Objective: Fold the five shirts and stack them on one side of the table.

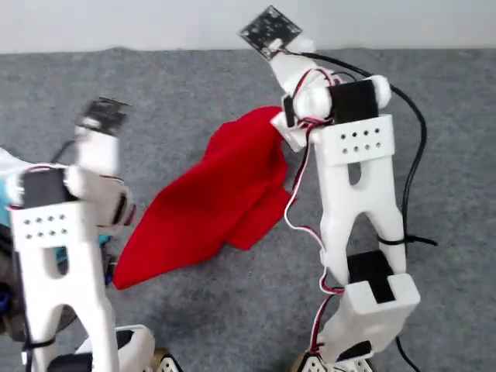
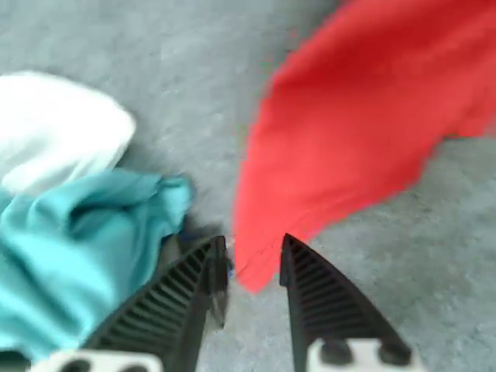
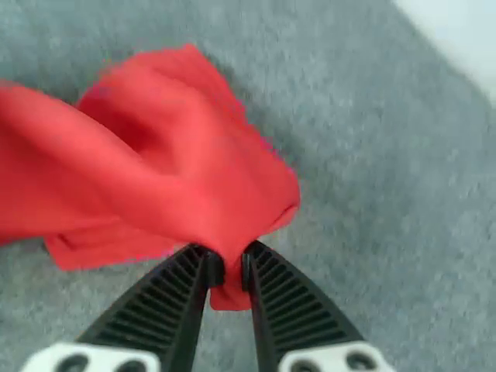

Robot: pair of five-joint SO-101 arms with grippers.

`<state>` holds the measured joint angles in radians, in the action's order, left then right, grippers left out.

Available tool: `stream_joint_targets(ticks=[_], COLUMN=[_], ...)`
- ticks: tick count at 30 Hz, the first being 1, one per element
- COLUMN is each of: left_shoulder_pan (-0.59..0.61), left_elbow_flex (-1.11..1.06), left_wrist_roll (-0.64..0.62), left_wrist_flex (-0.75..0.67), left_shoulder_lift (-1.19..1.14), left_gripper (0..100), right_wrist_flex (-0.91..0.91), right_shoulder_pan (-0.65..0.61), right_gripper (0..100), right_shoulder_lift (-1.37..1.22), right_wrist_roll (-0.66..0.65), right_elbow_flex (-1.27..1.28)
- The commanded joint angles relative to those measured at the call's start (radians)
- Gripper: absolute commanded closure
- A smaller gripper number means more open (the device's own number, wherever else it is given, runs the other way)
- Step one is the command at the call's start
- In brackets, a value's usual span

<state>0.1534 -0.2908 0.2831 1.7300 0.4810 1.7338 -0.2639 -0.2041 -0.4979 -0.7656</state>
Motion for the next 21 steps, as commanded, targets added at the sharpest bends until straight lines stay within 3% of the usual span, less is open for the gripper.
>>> stream_joint_targets(ticks=[1,6,10,21], left_shoulder_pan=[-0.193,-0.370,-0.456,-0.483], left_elbow_flex=[-0.027,-0.111,-0.220,-0.266], left_wrist_roll=[0.005,-0.025,-0.035,-0.089], left_wrist_flex=[0.015,-0.098,-0.199,-0.485], left_shoulder_lift=[0.069,0.066,0.025,-0.367], left_gripper=[88,87,78,77], right_wrist_flex=[0.038,0.050,0.051,0.056], right_shoulder_pan=[0.030,0.067,0.091,0.094], right_gripper=[98.9,98.9,98.9,98.9], right_shoulder_lift=[0.010,0.010,0.012,0.013], right_wrist_roll=[0.002,0.002,0.002,0.002], right_elbow_flex=[-0.006,-0.006,-0.006,-0.006])
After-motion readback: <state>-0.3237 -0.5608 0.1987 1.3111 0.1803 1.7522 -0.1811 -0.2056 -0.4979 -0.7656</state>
